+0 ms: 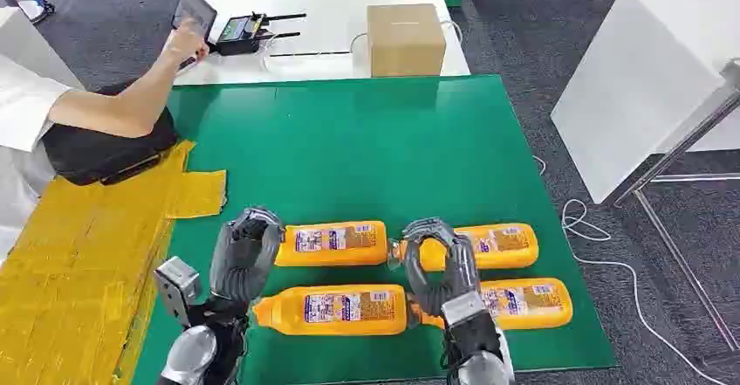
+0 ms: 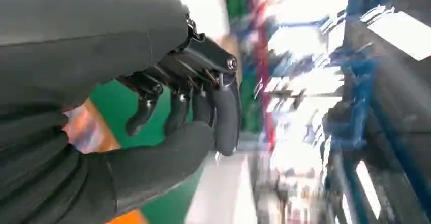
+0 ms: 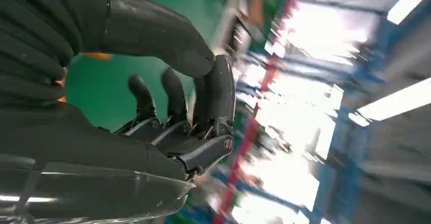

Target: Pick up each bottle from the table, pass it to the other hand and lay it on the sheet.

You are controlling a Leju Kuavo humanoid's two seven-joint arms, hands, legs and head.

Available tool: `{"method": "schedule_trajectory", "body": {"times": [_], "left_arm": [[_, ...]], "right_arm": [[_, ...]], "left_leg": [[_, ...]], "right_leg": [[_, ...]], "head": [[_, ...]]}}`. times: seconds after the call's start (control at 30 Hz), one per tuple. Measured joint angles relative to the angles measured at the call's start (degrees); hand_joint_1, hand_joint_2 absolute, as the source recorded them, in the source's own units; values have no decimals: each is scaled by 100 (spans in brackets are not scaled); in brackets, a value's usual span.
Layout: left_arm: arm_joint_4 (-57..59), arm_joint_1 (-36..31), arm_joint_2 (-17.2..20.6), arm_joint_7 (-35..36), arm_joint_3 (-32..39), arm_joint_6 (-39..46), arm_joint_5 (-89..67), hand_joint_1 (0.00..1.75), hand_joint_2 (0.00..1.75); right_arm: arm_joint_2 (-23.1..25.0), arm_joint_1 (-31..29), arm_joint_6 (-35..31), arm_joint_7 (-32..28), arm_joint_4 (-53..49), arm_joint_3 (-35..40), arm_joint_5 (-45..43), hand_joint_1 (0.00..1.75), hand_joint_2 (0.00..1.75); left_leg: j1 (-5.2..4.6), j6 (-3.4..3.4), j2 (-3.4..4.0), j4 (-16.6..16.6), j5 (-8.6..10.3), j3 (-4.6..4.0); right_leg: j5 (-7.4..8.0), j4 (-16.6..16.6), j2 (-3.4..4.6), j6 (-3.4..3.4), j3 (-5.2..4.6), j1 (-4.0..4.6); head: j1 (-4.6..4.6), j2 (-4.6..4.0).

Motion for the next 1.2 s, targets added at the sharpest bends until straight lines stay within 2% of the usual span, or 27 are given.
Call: {"method": "schedule_trajectory", "body": {"times": [0.03, 0.1, 0.27, 0.7, 0.73, 0.9, 0.93, 1.0, 1.2], "left_arm": [[-256, 161, 11, -278, -17, 427, -295, 175, 175], [-646, 381, 50, -346, -68, 719, -427, 175, 175], [-1049, 543, 127, -316, -138, 846, -510, 175, 175], [-1093, 551, 142, -316, -151, 853, -510, 175, 175], [-1099, 553, 142, -315, -151, 855, -510, 0, 175], [-1210, 578, 184, -316, -170, 903, -519, 0, 175], [-1250, 574, 199, -303, -177, 921, -421, 0, 175], [-1250, 569, 199, -300, -164, 864, -296, 0, 175], [-1250, 535, 199, -300, -162, 844, -296, 0, 175]], "right_arm": [[-15, 170, -184, -232, -208, -4, -9, 175, 175], [-70, 431, -261, -316, -521, -4, -37, 175, 175], [-138, 568, -270, -318, -852, 2, -33, 175, 175], [-146, 571, -277, -322, -885, 2, -24, 175, 175], [-146, 571, -277, -322, -889, 2, -24, 0, 175], [-168, 574, -279, -351, -1005, 2, -9, 0, 175], [-183, 563, -438, -181, -1042, 0, 412, 0, 175], [-389, 189, -725, 856, -753, 61, 2256, 0, 175], [-500, -95, -738, 1026, -474, 153, 2540, 0, 175]], "left_leg": [[0, 0, 0, 0, -2, 0], [1, -1, -1, 0, -4, -9], [0, 5, 0, -1, -8, -14], [-1, 5, 0, -1, -7, -12], [-1, 5, 0, -1, -7, -11], [-1, 5, 0, 0, -4, -2], [0, 5, 0, -1, -5, -4], [0, 5, 0, -1, -5, -6], [-1, 5, -1, 0, -4, -5]], "right_leg": [[-3, 0, 0, -2, 0, 0], [-6, 0, -1, -3, -6, 1], [-6, -3, 0, -2, -9, -3], [-5, -3, 0, -2, -7, -5], [-5, -3, 0, -2, -7, -5], [-3, -2, 0, -1, 0, -3], [-3, -1, 0, -2, -1, -1], [-3, -2, 0, -1, 0, -5], [-3, -2, -1, -1, -1, -4]], "head": [[-4, 0], [-2, 0], [0, 0], [-2, 0], [-2, 0], [-2, 0], [-2, 0], [-2, 0], [-2, 0]]}}
